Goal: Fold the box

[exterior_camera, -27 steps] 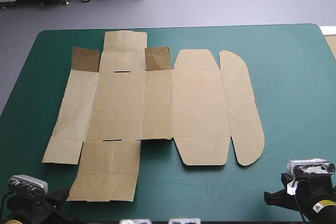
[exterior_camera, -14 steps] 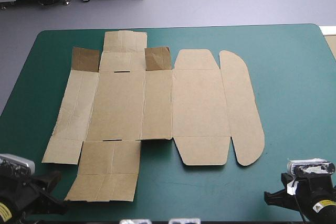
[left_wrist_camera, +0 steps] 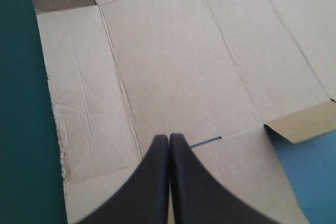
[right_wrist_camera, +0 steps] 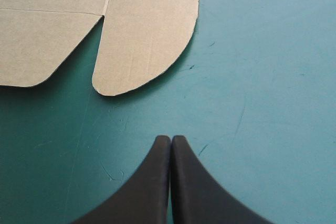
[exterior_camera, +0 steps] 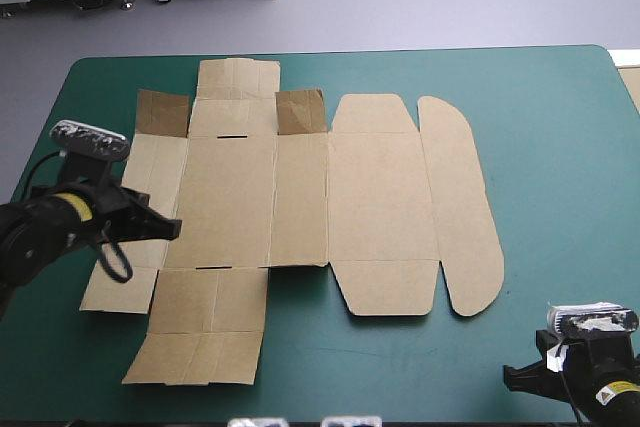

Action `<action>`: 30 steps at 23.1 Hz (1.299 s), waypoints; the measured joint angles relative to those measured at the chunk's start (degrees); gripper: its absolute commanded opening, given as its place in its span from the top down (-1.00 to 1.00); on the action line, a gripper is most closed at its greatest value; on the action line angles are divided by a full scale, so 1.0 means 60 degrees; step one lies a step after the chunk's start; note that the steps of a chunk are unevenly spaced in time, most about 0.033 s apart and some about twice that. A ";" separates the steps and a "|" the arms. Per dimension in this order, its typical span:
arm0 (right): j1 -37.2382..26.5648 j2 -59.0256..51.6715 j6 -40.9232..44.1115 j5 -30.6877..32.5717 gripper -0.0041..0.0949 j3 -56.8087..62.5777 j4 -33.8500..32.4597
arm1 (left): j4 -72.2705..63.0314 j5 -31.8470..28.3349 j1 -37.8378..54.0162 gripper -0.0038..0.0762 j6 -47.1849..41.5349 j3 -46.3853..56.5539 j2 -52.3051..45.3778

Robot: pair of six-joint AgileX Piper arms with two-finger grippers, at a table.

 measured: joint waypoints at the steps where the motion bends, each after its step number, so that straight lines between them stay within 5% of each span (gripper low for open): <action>1: 0.0000 0.0000 0.0000 0.0000 0.94 0.0000 0.0000 | 0.0185 -0.0144 0.0000 0.93 -0.0066 -0.0025 0.0320; 8: 0.0000 0.0000 -0.0029 -0.0021 0.94 0.0000 -0.0008 | 0.0532 -0.0544 0.1632 0.90 -0.0041 -0.1121 0.1983; 14: 0.0000 0.0000 -0.0046 -0.0028 0.94 0.0000 -0.0143 | -0.3981 -0.0551 0.6930 0.90 0.2434 -0.2018 0.3747; 18: 0.0000 0.0000 -0.0068 -0.0028 0.94 0.0000 -0.0261 | -0.5045 0.0071 0.8736 0.90 0.3331 -0.2029 0.5126; 21: 0.0000 0.0000 -0.0068 -0.0028 0.94 0.0000 -0.0271 | -0.5100 0.0752 0.9190 0.90 0.3972 -0.2029 0.6404; 30: 0.0000 0.0000 -0.0068 -0.0028 0.94 0.0000 -0.0319 | -0.6147 0.0753 0.9210 0.78 0.4412 -0.2029 0.7644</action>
